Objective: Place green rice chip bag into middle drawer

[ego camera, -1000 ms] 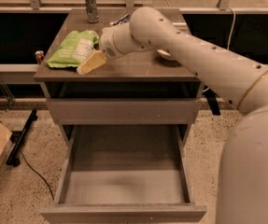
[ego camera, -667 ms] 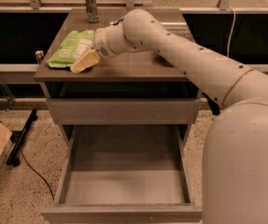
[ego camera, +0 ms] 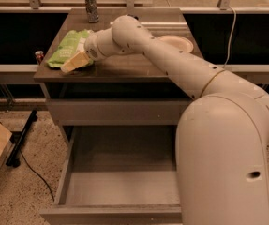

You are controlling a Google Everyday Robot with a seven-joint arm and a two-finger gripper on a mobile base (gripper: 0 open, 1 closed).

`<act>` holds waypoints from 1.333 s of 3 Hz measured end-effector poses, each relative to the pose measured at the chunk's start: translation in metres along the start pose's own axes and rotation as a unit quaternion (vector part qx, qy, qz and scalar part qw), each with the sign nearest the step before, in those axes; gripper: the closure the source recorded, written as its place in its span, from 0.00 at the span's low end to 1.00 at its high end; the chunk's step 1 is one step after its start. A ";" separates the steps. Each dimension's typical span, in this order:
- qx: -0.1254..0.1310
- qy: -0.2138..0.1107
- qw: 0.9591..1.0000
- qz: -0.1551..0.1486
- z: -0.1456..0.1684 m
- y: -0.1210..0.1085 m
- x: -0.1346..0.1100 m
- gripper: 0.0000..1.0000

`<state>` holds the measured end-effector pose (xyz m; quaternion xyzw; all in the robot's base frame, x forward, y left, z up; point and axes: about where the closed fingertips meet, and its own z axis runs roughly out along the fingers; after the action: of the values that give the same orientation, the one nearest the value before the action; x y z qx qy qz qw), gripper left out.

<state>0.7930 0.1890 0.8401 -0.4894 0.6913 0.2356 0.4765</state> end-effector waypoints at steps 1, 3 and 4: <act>0.001 -0.002 1.000 0.011 0.008 0.002 0.000 0.19; 0.015 -0.018 1.000 0.017 -0.003 0.002 -0.007 0.65; 0.023 -0.033 0.999 0.018 -0.018 0.002 -0.011 0.89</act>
Offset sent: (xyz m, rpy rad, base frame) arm 0.0024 -0.0001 0.0107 0.0456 -0.0067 -0.0486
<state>0.7847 0.1808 0.8577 -0.4578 0.6892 0.2438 0.5060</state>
